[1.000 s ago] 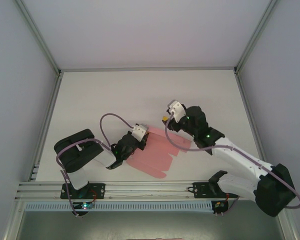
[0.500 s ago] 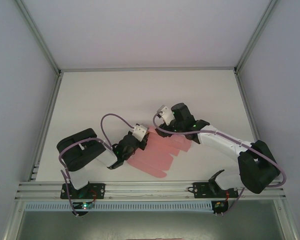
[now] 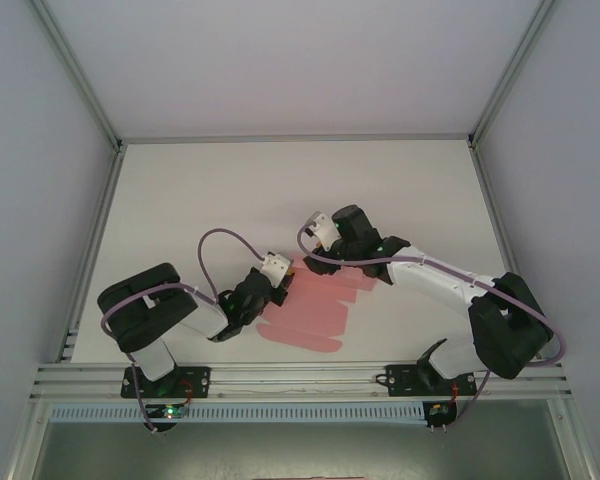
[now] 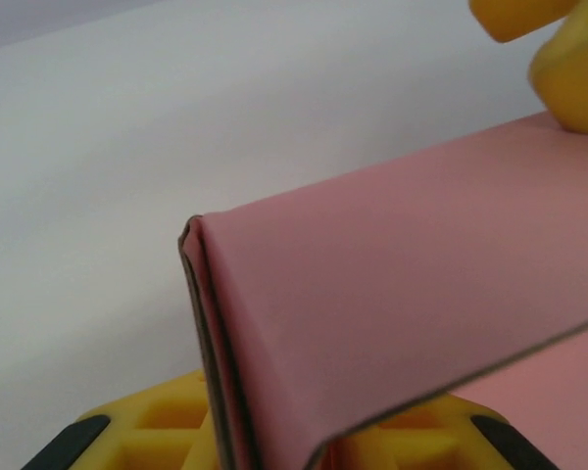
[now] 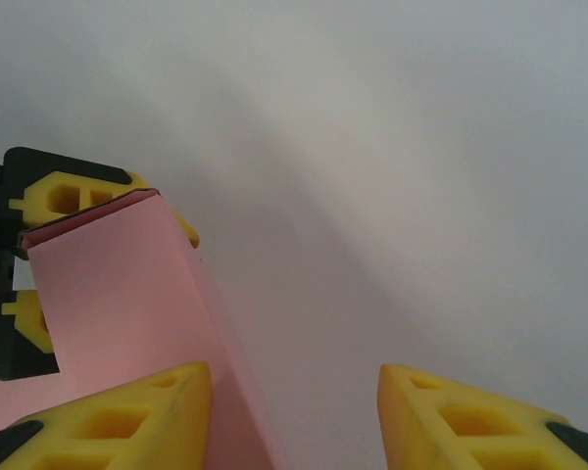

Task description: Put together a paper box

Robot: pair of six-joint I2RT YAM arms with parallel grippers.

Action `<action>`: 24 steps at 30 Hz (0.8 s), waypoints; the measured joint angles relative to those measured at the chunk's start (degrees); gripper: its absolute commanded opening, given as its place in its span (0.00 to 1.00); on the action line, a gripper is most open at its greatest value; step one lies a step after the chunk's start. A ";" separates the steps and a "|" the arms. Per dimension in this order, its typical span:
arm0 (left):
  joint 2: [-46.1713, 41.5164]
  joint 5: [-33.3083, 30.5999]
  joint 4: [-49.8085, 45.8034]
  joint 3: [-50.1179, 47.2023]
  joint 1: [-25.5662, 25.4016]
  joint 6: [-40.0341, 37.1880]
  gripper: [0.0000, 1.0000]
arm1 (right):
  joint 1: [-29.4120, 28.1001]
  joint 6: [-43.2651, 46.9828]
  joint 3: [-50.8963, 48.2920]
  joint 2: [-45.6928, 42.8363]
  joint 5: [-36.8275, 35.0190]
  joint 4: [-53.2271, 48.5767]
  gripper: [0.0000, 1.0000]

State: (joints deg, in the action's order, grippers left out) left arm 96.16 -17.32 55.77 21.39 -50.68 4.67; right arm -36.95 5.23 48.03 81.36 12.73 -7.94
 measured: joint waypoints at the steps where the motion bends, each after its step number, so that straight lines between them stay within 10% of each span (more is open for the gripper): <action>1: -0.31 -0.39 -1.49 0.52 -0.02 0.33 0.13 | -0.07 -0.04 -0.04 -0.09 0.02 0.00 0.48; 3: -0.04 -1.75 -2.93 1.70 -0.17 1.40 0.00 | -0.09 -0.26 -0.26 -0.46 0.02 -0.39 0.48; 24: 14.14 -21.97 2.84 11.61 -5.20 4.50 0.00 | 1.40 1.16 -6.25 -13.46 -8.81 -1.01 0.63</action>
State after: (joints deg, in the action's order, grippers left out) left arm 110.30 -39.29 58.61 32.99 -55.88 9.17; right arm -35.55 6.39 41.78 67.90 3.92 -8.95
